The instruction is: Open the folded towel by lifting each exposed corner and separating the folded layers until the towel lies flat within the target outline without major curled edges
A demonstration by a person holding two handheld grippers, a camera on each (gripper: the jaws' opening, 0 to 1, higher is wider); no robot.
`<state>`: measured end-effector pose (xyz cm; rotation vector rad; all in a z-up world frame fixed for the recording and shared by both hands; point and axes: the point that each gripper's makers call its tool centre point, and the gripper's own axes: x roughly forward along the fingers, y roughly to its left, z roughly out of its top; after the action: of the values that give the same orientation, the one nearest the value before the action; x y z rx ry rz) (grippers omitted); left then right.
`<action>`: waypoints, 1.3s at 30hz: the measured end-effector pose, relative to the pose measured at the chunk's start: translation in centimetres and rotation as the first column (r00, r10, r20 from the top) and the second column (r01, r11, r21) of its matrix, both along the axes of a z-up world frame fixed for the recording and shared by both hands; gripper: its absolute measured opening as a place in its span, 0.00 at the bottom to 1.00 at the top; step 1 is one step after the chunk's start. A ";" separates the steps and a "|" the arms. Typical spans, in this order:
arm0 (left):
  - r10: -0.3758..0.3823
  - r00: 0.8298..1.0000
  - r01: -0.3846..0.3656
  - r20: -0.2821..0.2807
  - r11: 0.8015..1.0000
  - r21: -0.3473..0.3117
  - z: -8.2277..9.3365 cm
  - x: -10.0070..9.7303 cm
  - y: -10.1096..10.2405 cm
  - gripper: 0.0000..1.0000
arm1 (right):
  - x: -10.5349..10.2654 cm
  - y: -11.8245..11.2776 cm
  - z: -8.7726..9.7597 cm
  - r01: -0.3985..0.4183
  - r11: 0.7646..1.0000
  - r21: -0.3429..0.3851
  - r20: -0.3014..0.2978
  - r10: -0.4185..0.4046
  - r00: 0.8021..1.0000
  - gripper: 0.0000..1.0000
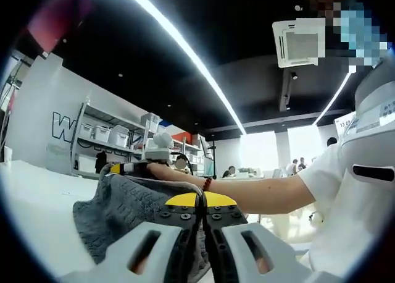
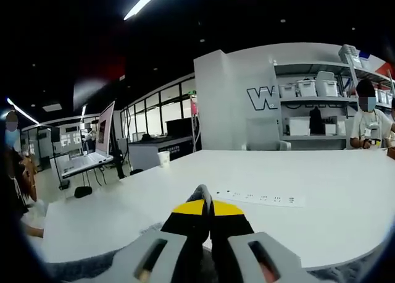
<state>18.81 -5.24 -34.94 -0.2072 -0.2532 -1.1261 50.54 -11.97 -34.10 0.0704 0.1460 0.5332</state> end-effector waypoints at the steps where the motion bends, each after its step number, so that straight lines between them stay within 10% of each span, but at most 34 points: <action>1: -0.001 1.000 0.001 -0.001 1.000 -0.008 0.1 0.0 0.2 0.00 | 0.0 0.1 0.1 -0.002 1.000 0.001 0.000 0.002 1.000 0.00; 39: -0.030 0.999 0.026 -0.040 0.994 -0.105 1.0 0.2 4.2 0.00 | 0.2 4.4 1.6 -0.050 0.999 -0.020 0.032 0.050 0.998 0.00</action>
<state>18.98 -1.08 -33.97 -0.3270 -0.2731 -1.1364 50.70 -7.58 -32.53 0.0399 0.1215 0.5824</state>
